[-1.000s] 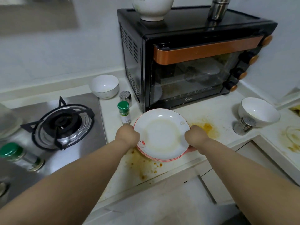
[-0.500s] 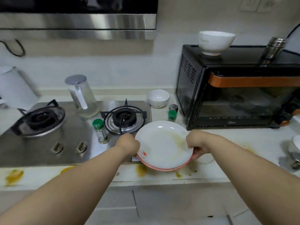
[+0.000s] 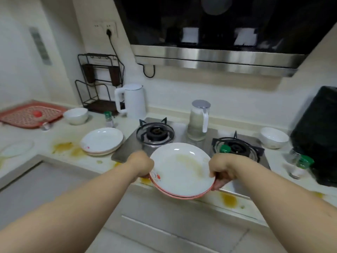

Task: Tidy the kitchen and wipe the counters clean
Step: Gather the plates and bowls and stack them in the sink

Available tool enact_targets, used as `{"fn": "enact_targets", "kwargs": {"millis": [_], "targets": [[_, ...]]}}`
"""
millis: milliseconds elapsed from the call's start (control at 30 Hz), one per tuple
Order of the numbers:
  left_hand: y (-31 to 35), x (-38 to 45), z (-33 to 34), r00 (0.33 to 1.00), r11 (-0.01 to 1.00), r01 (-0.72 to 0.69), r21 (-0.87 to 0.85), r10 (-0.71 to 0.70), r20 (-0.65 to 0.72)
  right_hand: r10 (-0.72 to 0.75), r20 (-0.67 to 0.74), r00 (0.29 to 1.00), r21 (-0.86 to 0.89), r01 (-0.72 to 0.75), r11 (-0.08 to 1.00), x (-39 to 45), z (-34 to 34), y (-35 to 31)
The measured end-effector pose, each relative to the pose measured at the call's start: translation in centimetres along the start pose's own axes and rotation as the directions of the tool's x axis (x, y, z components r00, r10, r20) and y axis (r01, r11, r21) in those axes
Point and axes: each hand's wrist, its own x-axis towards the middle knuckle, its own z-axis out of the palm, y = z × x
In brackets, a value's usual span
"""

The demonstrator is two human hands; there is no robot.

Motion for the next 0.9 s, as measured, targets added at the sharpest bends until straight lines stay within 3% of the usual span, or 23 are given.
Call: {"fn": "enact_targets", "kwargs": {"millis": [167, 400, 700, 900], "targets": [[-6.4, 2.0, -9.4, 0.995, 0.997, 0.06, -0.044, -0.063, -0.072, -0.098, 0.026, 0.995, 0.08, 0.096, 0.992, 0.4, 7.8, -8.3], [-13.2, 6.3, -17.8, 0.978, 0.979, 0.126, -0.162, -0.15, -0.148, -0.106, 0.022, 0.994, -0.002, 0.106, 0.994, 5.9, 14.6, -18.8], [-16.1, 15.5, -23.3, 0.946, 0.962, 0.201, -0.183, -0.239, -0.218, -0.187, 0.03, 0.982, -0.105, 0.189, 0.976, 15.6, 16.6, -28.7], [-17.0, 21.5, -25.5, 0.95, 0.953, 0.226, -0.203, -0.262, -0.169, -0.171, -0.014, 0.985, -0.082, 0.169, 0.982, 21.1, 17.6, -32.6]]}}
